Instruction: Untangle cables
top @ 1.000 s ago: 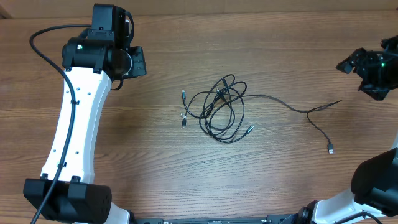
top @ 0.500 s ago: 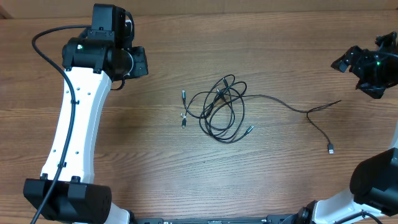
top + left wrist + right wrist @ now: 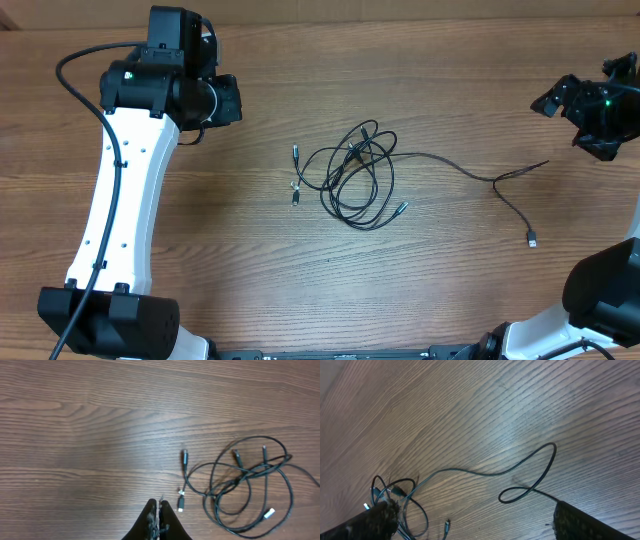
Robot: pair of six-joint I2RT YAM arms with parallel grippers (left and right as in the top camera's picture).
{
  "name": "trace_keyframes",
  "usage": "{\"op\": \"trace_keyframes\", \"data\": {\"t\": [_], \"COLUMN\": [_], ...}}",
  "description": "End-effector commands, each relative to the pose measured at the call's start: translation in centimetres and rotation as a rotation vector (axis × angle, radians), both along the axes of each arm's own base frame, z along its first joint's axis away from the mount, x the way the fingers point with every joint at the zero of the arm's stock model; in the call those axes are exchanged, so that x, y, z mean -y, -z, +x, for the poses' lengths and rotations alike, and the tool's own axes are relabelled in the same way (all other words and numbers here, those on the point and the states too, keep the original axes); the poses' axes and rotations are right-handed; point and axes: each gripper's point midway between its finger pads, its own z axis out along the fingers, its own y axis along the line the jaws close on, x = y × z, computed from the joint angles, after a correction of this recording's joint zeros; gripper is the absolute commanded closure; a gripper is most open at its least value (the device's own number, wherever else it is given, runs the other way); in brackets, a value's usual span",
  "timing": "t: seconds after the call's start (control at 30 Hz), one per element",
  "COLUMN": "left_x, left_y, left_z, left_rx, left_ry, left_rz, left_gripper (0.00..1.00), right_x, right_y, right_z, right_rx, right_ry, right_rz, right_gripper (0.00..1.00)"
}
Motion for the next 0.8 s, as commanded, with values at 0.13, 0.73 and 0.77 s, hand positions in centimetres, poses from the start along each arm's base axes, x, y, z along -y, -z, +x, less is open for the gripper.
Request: {"op": "trace_keyframes", "data": {"t": [0.13,0.73,0.77], "left_x": [1.6,7.5,7.7], "left_y": [-0.3,1.0,1.1], "left_z": [-0.3,-1.2,-1.2], "left_rx": [-0.001,-0.027,-0.032], "left_ry": [0.059,0.351,0.355], "left_rz": [-0.07,-0.17,-0.17], "left_gripper": [0.96,0.79,0.75], "right_x": [-0.1,-0.2,-0.2], "right_y": [-0.3,-0.1,-0.1], "right_z": [0.0,-0.6,-0.6], "right_rx": [0.009,-0.016,-0.016], "right_ry": [-0.007,-0.004,-0.004], "right_rz": [-0.004,-0.005,-0.005], "right_gripper": [0.01,0.0,0.0]}}
